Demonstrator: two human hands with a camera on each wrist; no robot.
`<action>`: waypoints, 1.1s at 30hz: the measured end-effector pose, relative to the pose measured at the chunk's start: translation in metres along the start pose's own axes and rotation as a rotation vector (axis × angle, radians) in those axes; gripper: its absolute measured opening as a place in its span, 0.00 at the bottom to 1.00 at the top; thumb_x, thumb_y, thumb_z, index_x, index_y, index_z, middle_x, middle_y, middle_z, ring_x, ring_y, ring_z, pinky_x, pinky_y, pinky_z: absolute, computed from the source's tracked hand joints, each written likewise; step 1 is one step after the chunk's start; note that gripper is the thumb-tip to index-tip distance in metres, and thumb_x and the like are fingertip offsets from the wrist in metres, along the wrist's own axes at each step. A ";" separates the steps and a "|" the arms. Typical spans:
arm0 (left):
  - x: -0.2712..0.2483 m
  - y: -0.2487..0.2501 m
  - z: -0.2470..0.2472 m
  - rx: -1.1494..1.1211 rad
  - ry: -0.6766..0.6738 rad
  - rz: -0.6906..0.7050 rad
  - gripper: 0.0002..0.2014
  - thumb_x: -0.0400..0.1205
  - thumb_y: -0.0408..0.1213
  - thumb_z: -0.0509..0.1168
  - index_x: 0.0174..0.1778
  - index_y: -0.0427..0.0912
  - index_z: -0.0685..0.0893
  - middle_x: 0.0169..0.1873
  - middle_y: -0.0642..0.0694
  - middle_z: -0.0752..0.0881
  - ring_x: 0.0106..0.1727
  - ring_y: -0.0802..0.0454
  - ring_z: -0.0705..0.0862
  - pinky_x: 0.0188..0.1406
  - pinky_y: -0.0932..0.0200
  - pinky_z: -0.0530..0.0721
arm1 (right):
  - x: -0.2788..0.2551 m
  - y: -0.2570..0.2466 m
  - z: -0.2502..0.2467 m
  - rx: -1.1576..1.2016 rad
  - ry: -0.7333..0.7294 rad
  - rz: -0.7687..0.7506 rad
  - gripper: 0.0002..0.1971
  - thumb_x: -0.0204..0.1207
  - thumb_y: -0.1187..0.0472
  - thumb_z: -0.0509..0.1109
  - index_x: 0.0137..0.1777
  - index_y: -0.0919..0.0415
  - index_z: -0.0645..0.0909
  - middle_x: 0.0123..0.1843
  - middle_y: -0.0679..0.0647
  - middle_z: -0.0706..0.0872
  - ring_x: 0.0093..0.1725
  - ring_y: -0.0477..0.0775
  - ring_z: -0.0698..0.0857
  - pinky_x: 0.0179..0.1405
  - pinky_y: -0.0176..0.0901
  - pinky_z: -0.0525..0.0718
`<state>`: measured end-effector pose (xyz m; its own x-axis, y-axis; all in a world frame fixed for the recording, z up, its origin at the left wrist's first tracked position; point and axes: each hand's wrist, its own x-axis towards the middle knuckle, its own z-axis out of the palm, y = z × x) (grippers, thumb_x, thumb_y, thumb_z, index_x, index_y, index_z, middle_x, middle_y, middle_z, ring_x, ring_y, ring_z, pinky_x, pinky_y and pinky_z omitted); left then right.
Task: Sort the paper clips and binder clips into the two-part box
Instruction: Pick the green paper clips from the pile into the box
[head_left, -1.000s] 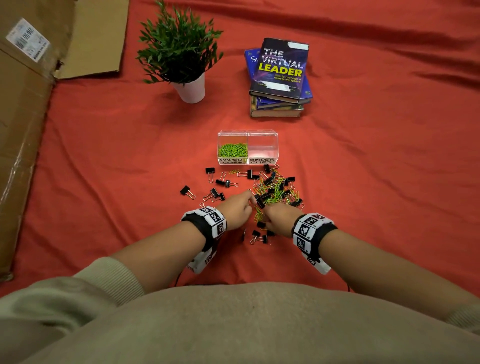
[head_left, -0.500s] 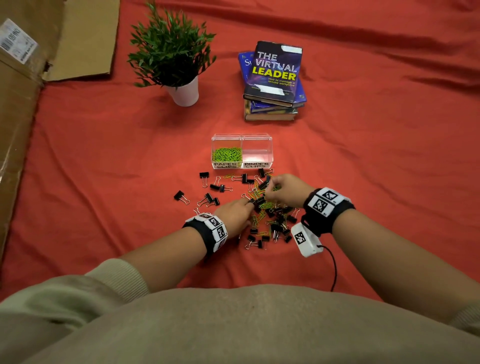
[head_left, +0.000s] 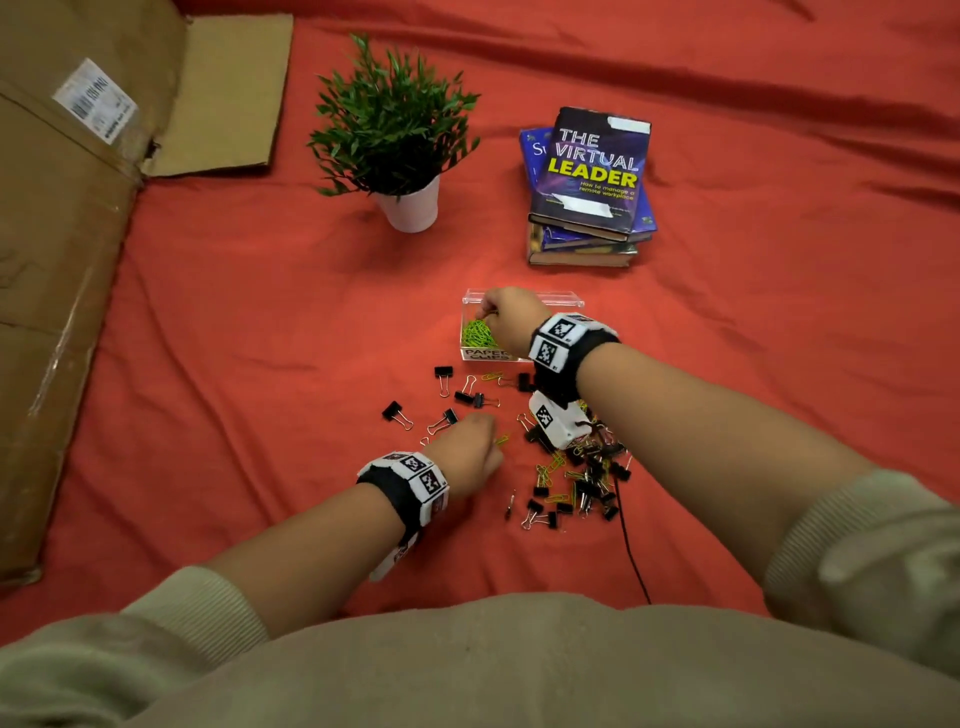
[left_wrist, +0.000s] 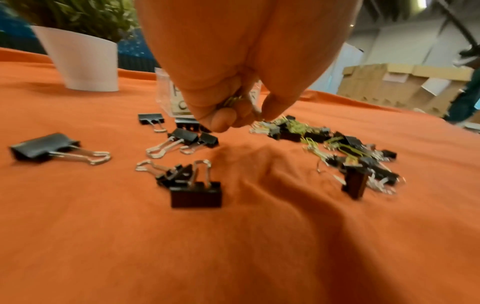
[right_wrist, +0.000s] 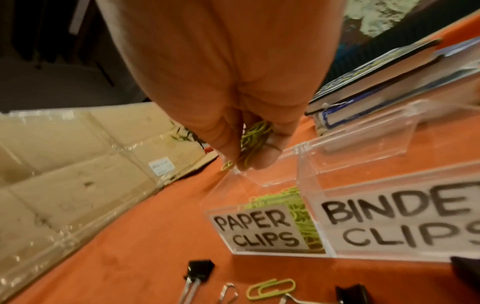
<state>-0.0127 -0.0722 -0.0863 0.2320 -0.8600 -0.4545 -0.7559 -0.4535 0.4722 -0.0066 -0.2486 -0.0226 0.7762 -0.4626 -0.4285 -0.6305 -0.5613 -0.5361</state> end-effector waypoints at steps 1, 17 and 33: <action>0.000 -0.003 -0.005 -0.029 0.012 -0.010 0.08 0.81 0.36 0.58 0.51 0.34 0.74 0.51 0.35 0.80 0.51 0.36 0.81 0.46 0.51 0.75 | 0.006 -0.002 0.004 -0.029 -0.017 -0.007 0.16 0.77 0.73 0.57 0.56 0.61 0.83 0.59 0.57 0.86 0.58 0.59 0.84 0.50 0.39 0.76; 0.084 0.009 -0.115 0.221 0.085 -0.017 0.13 0.80 0.29 0.59 0.61 0.32 0.74 0.60 0.32 0.79 0.59 0.34 0.80 0.50 0.49 0.77 | -0.024 0.042 0.002 0.456 0.250 0.043 0.17 0.73 0.78 0.54 0.45 0.66 0.84 0.41 0.57 0.85 0.33 0.48 0.80 0.28 0.28 0.77; 0.062 -0.004 -0.044 0.286 0.189 0.017 0.11 0.80 0.30 0.58 0.56 0.39 0.81 0.55 0.42 0.81 0.56 0.39 0.83 0.48 0.45 0.84 | -0.095 0.084 0.064 -0.119 -0.077 0.003 0.08 0.75 0.65 0.63 0.48 0.61 0.84 0.52 0.56 0.84 0.51 0.56 0.84 0.46 0.45 0.81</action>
<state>0.0314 -0.1336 -0.0831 0.3069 -0.9071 -0.2881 -0.8955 -0.3778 0.2354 -0.1326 -0.2084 -0.0736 0.7698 -0.4126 -0.4870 -0.6255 -0.6395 -0.4470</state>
